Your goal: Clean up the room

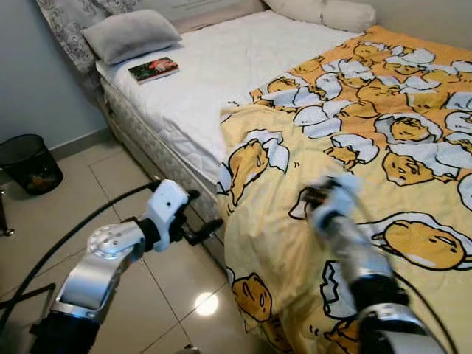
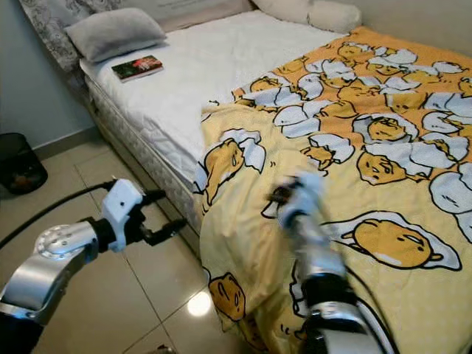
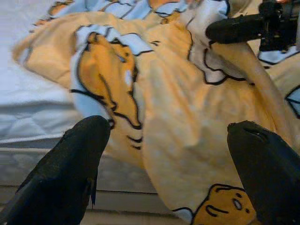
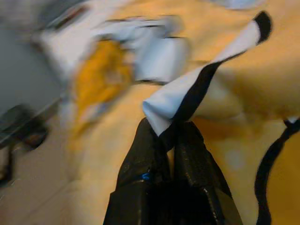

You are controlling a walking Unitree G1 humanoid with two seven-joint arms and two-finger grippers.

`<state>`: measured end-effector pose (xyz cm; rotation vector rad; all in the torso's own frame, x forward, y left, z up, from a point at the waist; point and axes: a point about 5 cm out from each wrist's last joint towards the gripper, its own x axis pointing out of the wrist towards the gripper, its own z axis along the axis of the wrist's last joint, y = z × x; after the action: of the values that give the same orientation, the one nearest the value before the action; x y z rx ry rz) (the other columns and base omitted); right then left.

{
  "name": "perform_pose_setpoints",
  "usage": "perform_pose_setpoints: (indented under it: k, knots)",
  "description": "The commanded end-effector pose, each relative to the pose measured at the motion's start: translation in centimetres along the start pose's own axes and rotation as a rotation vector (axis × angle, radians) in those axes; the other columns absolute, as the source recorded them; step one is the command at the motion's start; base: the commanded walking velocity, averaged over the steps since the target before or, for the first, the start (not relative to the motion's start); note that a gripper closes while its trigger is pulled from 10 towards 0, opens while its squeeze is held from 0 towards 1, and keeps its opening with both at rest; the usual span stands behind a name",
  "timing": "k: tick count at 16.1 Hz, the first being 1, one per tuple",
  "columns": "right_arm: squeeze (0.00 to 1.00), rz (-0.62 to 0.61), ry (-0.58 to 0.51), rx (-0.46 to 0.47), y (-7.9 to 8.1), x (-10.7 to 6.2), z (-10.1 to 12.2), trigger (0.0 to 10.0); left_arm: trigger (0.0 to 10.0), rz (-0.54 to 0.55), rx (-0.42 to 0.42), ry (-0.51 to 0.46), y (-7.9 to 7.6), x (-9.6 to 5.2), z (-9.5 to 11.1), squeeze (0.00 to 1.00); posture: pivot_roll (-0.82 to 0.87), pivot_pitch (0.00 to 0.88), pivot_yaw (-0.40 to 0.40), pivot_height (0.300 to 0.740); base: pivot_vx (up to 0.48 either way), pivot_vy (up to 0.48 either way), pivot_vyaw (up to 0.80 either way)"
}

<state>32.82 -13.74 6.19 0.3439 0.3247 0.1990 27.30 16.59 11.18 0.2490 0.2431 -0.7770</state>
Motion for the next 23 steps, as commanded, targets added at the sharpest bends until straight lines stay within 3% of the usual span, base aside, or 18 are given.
perform_pose_setpoints:
  k: [1,2,3,7,8,10,13,14,15,16,17,20,23]
  knots:
    - [0.00,0.149,-0.025,-0.077,2.7,0.2,0.7,0.0,10.0,0.064,0.009,-0.014,1.4,-0.6,0.4,0.79,-0.01,0.000,0.033,0.740,0.000,0.000,0.00]
    - [0.00,0.351,-0.019,-0.102,5.8,-0.2,0.5,0.0,10.0,0.119,-0.017,-0.051,2.4,-1.2,0.9,0.77,0.00,0.000,0.026,0.740,0.000,0.000,0.00]
    - [0.00,0.452,-0.011,-0.113,7.1,-0.6,0.2,0.0,10.0,0.151,-0.045,-0.083,3.0,-1.7,1.3,0.76,0.00,0.000,0.021,0.740,0.000,0.000,0.00]
    - [0.00,0.490,0.013,-0.196,7.3,-0.9,-0.4,0.0,10.0,0.204,-0.148,-0.139,4.0,-2.0,1.9,0.70,0.01,0.000,0.010,0.740,0.000,0.000,0.00]
    - [0.00,0.497,0.016,-0.208,7.3,-1.0,-0.4,0.0,10.0,0.195,-0.221,-0.160,3.8,-1.3,1.9,1.00,0.01,0.000,0.009,0.740,0.000,0.000,0.00]
    - [0.00,0.506,0.016,-0.229,7.2,-1.2,-0.2,0.0,10.0,0.200,-0.395,-0.207,3.7,0.4,1.7,1.00,0.01,0.000,0.010,0.740,0.000,0.000,0.00]
    - [0.00,0.512,0.014,-0.263,7.3,-1.0,-0.1,0.0,10.0,0.231,-0.582,-0.249,4.3,3.6,1.9,1.00,0.01,0.000,0.009,0.740,0.000,0.000,0.00]
    - [0.00,0.520,0.015,-0.280,7.5,-0.9,-0.1,0.0,10.0,0.216,-0.659,-0.270,4.6,4.8,2.3,0.69,0.01,0.000,0.009,0.740,0.000,0.000,0.00]
    - [0.00,0.523,0.015,-0.287,7.6,-0.9,-0.1,0.0,10.0,0.203,-0.692,-0.273,4.6,5.3,2.5,0.16,0.00,0.000,0.012,0.740,0.000,0.000,0.00]
    - [0.00,0.532,0.017,-0.299,7.8,-0.9,-0.1,0.0,10.0,0.172,-0.733,-0.264,4.7,6.4,2.6,0.00,0.00,0.000,0.012,0.740,0.000,0.000,0.00]
    - [0.00,0.537,0.017,-0.307,7.9,-1.0,-0.2,0.0,10.0,0.111,-0.777,-0.251,4.3,7.4,2.8,0.00,-0.01,0.000,0.020,0.740,0.000,0.000,0.00]
    - [0.00,0.536,0.017,-0.322,7.7,-1.2,-0.2,0.0,10.0,-0.015,-0.764,-0.173,2.8,9.1,2.8,0.00,-0.02,0.000,0.034,0.740,0.000,0.000,0.00]
    - [0.00,0.525,0.014,-0.330,7.6,-1.2,-0.2,0.0,10.0,-0.039,-0.732,-0.062,1.9,10.0,1.8,0.00,-0.04,0.000,0.046,0.740,0.000,0.000,0.00]
